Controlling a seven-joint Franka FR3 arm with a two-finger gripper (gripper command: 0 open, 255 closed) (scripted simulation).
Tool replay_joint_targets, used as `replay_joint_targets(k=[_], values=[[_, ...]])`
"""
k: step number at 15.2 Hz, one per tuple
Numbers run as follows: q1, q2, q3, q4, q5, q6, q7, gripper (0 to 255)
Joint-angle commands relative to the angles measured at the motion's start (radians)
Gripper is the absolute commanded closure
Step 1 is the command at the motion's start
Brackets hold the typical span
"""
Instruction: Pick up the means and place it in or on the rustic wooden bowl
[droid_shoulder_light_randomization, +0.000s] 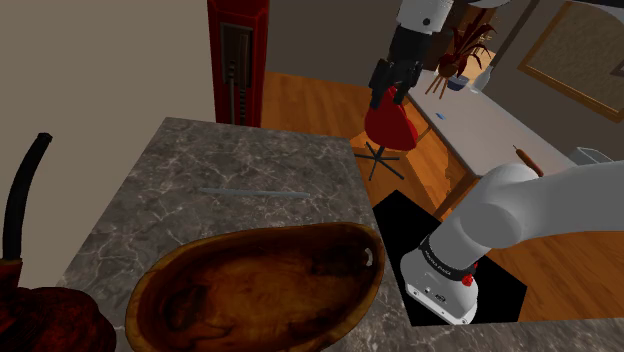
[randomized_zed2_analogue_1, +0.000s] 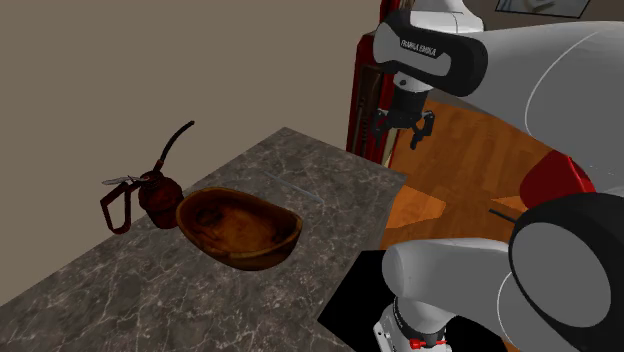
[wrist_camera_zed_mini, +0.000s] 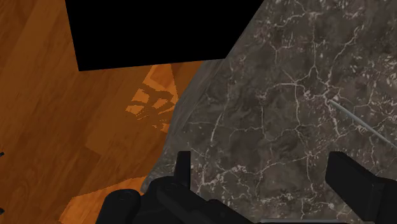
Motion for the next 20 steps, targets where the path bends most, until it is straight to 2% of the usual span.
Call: replay_joint_targets(k=[1,11,20], values=[[0.0,0.0,0.0,0.0,0.0,0.0,0.0,0],[0.143,0.27,0.098,0.033,0.017,0.237,-0.175,0],[0.252,0.504,0.203,0.096,-0.005,0.409,-0.307,0]])
